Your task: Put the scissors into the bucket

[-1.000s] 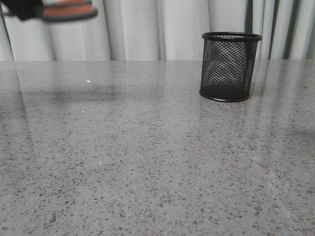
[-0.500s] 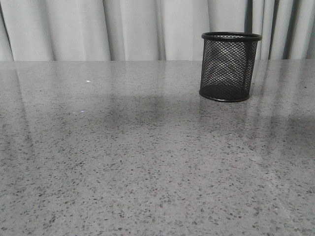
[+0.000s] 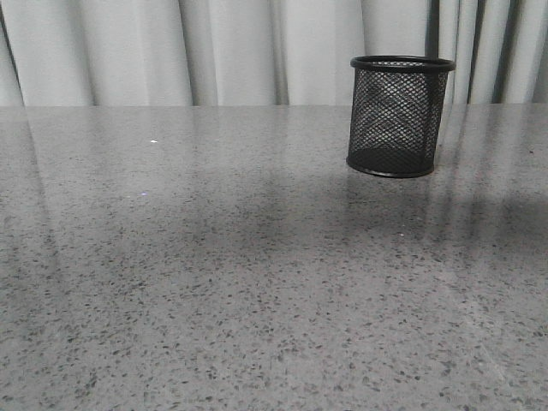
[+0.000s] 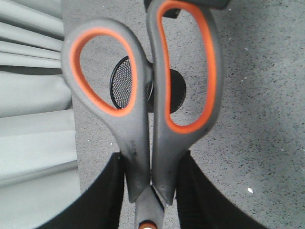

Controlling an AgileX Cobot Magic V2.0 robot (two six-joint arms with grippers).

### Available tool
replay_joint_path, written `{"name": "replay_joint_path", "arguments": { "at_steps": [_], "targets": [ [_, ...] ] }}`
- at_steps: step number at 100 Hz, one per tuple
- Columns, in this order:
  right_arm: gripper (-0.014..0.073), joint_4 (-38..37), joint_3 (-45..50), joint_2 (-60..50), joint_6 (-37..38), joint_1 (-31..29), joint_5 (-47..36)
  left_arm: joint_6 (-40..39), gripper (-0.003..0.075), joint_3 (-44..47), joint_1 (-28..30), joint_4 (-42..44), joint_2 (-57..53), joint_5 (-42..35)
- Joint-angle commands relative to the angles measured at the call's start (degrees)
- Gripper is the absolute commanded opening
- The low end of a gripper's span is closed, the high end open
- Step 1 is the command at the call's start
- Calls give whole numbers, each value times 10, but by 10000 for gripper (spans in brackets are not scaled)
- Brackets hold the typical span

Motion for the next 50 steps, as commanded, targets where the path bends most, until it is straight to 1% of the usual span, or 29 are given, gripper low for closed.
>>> {"name": "replay_joint_path", "arguments": {
  "at_steps": [1,15,44,50],
  "targets": [
    [477,49,-20,-2,-22,2,-1,-10,-10,-19,-6,-9,-23,-42],
    [435,57,-20,-2,-30,2,0,-9,-10,-19,-6,-35,-23,-53],
    [435,65,-20,18,-31,2,8,4,-11,-19,-6,-68,-23,-55],
    [413,73,-20,23,-36,2,15,10,-11,-19,-6,-79,-23,-55]
  ]
}}
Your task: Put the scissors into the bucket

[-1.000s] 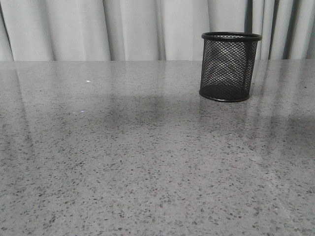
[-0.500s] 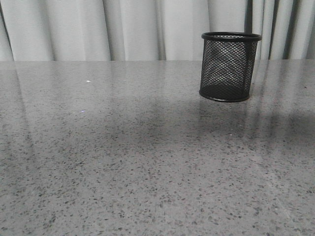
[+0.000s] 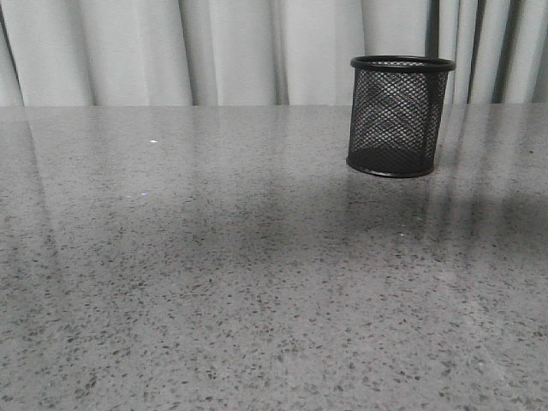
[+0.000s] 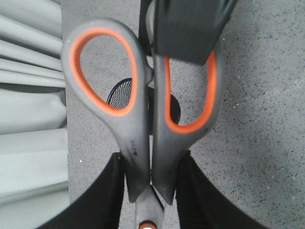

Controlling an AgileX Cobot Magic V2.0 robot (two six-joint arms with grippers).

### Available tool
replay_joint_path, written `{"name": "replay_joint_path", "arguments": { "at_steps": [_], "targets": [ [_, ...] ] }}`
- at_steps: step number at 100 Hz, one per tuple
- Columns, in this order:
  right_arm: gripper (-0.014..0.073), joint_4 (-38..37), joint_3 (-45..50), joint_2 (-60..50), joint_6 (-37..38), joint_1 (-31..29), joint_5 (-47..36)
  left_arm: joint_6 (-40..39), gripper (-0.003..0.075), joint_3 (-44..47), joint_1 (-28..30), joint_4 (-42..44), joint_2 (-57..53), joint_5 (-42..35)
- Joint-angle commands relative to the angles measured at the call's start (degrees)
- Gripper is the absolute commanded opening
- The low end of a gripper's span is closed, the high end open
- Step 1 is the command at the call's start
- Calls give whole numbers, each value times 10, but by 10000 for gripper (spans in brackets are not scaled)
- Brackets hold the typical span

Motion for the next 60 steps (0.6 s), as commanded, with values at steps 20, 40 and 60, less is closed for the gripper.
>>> {"name": "replay_joint_path", "arguments": {
  "at_steps": [20,40,60],
  "targets": [
    [209,76,-20,15,-42,2,22,6,-10,-19,-6,-34,-23,-47],
    [-69,76,-20,15,-52,2,22,6,-10,-19,-6,-39,-23,-59],
    [-67,76,-20,15,-52,2,21,6,1,-19,-6,-44,-23,-46]
  ]
}}
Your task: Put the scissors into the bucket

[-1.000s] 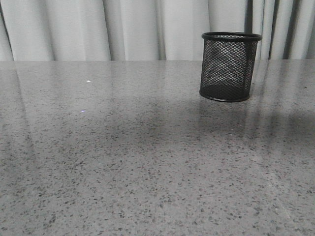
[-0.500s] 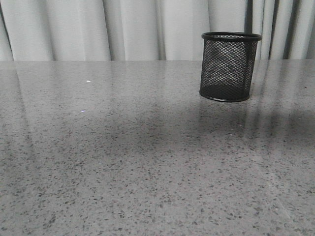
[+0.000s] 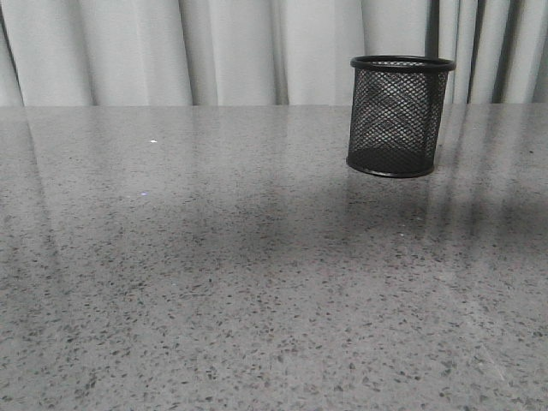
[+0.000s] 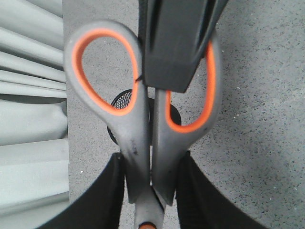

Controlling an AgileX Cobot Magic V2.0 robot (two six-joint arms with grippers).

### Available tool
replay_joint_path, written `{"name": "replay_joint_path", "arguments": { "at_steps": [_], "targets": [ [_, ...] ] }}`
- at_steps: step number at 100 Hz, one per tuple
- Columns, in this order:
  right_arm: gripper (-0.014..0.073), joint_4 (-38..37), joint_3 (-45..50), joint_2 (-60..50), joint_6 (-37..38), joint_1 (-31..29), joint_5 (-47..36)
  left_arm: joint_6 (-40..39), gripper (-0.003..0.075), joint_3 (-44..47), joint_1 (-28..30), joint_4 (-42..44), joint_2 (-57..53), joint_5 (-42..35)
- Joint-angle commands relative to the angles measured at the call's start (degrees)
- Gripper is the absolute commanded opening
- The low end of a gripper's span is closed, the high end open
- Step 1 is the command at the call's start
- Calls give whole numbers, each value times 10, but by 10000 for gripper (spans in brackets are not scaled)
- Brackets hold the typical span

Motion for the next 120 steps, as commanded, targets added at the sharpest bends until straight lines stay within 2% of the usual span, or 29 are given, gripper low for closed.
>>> {"name": "replay_joint_path", "arguments": {
  "at_steps": [1,9,26,34,43,57,67,73,88,102,109,120],
  "targets": [
    [-65,29,-17,-3,-13,1,-6,-4,8,-19,-6,-25,-23,-33],
    [-64,29,-17,-3,-13,1,-11,-4,79,-19,-4,-25,-23,-21],
    [-64,20,-17,-3,-13,1,-27,-12,329,-19,15,-24,-23,-22],
    [-64,6,-17,-3,-13,1,-43,-40,377,-19,35,-23,-23,-39],
    [-64,-19,-22,-3,-13,1,-65,-82,377,-19,70,-23,-23,-56],
    [-42,-104,-57,-3,-7,1,-102,-141,375,-19,145,-23,-23,-60],
    [-43,-198,-99,3,46,1,-134,-220,363,-19,209,-26,-28,-59],
    [-43,-296,-132,16,109,1,-131,-256,360,-19,256,-31,-35,-54],
    [-43,-485,-226,71,230,1,-52,-277,311,-19,346,-66,-58,-43],
    [-43,-622,-311,135,308,1,30,-277,257,-19,407,-99,-80,-41],
    [-43,-672,-349,166,335,1,69,-277,225,-19,428,-105,-91,-40],
    [-43,-703,-390,204,349,1,102,-277,172,-19,445,-106,-106,-40]
  ]
}}
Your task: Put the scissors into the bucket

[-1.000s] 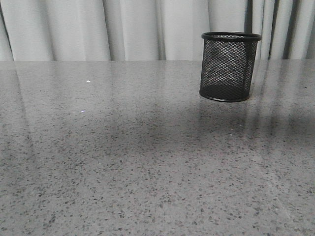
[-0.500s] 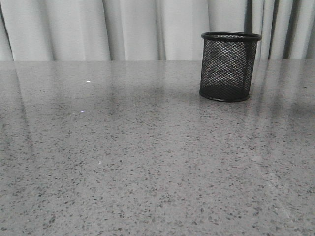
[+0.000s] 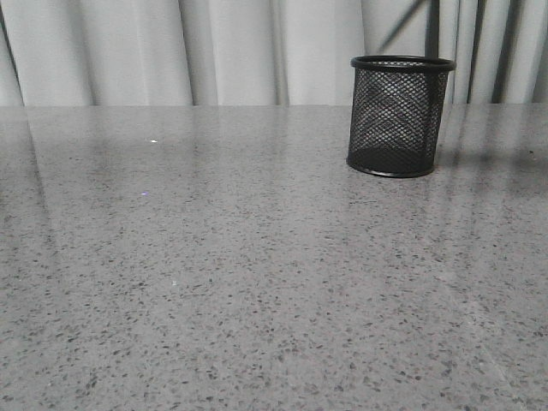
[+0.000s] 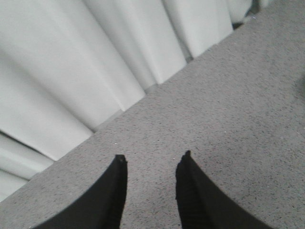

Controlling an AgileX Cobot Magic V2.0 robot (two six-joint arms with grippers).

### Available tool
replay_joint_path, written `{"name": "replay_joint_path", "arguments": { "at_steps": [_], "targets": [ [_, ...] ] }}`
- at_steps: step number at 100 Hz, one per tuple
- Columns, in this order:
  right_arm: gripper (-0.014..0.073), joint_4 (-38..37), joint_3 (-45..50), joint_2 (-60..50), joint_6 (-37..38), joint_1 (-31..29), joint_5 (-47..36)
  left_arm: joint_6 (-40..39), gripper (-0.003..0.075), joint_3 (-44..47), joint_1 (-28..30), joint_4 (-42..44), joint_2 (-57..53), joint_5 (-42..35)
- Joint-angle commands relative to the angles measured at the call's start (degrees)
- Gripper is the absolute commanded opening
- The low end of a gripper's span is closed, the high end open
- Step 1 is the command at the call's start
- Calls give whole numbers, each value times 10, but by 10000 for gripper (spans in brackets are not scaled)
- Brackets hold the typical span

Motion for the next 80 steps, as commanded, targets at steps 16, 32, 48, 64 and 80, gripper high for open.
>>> {"name": "replay_joint_path", "arguments": {
  "at_steps": [16,32,48,64,80],
  "targets": [
    [-43,-23,-79,52,16,0,5,-6,109,-18,12,-24,-38,-31],
    [-43,-24,-92,85,16,3,-1,-6,83,-18,12,-24,-40,-30],
    [-44,-25,-105,115,15,12,18,-6,80,-18,12,-24,-40,-29],
    [-43,-25,-127,141,15,16,28,-6,79,-18,12,-24,-40,-28],
    [-42,-25,-133,155,15,16,28,-6,80,-18,12,-24,-40,-28]
  ]
}}
